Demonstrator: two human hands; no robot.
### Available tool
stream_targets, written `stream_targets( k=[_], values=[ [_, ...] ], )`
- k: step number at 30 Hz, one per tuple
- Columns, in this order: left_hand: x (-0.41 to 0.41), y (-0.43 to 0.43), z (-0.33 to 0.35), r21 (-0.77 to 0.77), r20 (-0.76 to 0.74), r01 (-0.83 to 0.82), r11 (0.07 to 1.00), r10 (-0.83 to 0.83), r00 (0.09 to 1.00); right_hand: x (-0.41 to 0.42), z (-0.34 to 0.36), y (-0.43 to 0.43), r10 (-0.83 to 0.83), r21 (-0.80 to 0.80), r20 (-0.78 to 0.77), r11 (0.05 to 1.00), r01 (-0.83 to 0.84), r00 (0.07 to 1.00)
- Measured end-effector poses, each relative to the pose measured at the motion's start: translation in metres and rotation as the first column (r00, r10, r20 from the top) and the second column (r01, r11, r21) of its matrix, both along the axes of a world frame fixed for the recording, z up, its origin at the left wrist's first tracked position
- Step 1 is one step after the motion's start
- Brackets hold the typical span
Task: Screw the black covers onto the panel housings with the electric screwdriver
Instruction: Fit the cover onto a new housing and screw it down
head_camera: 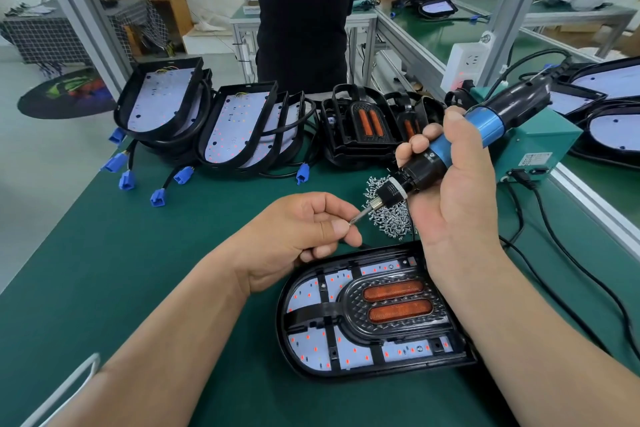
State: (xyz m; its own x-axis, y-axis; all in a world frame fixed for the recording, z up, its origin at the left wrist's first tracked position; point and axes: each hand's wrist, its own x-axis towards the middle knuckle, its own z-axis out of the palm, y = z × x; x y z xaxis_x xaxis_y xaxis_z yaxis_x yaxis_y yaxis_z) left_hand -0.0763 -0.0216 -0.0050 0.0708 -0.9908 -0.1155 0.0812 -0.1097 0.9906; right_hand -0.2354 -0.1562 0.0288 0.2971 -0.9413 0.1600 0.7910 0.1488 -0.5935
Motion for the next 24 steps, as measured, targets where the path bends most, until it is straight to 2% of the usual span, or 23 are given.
stream_targets(
  k=[5,14,24],
  values=[
    [0.002,0.002,-0.001,-0.017,0.118,-0.041,0.999,0.043,0.992,0.001,0.000,0.001,-0.004,-0.022,-0.097,1.000,0.001,0.995],
    [0.002,0.003,0.000,-0.023,0.125,-0.033,0.999,0.036,0.992,-0.001,0.007,0.012,-0.049,-0.120,-0.123,0.992,0.034,0.991],
    [-0.003,0.002,0.003,-0.040,0.115,-0.076,0.996,0.080,0.990,-0.001,0.008,0.013,-0.072,-0.051,-0.107,0.996,0.067,0.992]
  ],
)
